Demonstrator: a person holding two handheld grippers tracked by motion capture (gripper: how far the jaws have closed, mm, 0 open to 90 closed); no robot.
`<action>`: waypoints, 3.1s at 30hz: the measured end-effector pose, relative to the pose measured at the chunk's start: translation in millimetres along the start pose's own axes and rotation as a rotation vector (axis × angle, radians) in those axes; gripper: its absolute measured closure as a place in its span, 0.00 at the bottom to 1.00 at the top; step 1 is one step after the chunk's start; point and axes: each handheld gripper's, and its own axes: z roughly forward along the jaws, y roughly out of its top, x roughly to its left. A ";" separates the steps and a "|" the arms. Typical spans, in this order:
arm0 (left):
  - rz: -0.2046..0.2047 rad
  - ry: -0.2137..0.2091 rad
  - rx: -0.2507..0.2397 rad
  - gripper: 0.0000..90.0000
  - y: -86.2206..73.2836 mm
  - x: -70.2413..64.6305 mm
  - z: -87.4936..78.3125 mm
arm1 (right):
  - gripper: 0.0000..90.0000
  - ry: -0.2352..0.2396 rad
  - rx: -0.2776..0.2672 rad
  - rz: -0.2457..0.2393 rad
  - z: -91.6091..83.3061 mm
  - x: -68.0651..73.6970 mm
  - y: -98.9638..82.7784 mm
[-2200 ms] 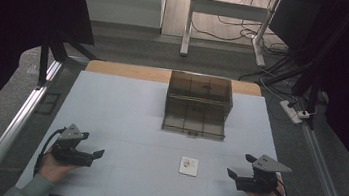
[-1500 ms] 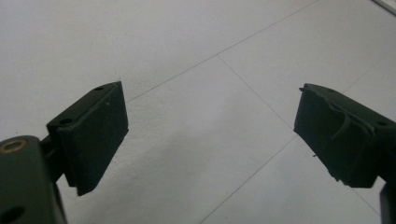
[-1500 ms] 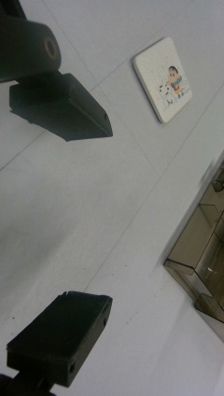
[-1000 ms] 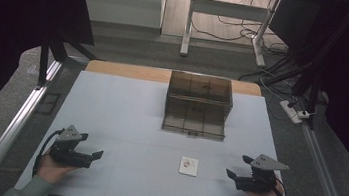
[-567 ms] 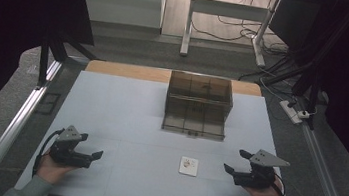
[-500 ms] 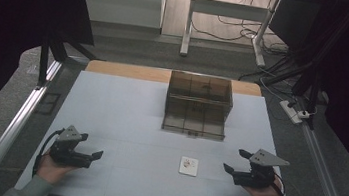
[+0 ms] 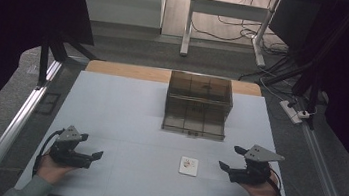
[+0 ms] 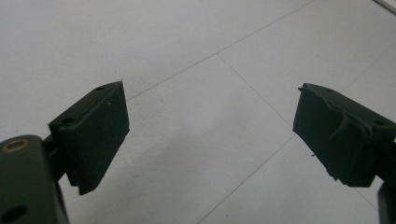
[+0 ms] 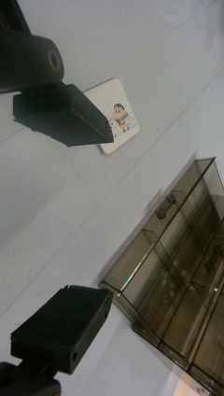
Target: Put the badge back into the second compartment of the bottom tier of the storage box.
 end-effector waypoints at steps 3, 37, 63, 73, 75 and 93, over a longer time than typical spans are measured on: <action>0.002 0.000 0.001 0.12 0.0 -0.2 0.1 | 0.23 0.009 0.001 -0.003 1.5 0.8 3.2; 0.013 0.000 0.008 0.12 -0.2 -1.3 0.8 | 0.23 0.118 0.034 -0.080 32.8 20.6 37.1; 0.018 0.002 0.007 0.12 -0.1 -1.8 0.5 | 0.23 0.185 0.074 -0.157 58.8 35.6 59.2; 0.021 0.001 0.009 0.12 -0.1 -2.1 0.7 | 0.23 0.222 0.117 -0.181 71.6 42.2 65.0; 0.021 0.001 0.010 0.12 -0.1 -2.0 0.8 | 0.23 0.230 0.127 -0.184 74.2 44.1 66.3; 0.027 -0.023 0.001 0.12 2.8 -6.9 0.5 | 0.22 0.273 0.207 -0.223 95.3 53.9 71.9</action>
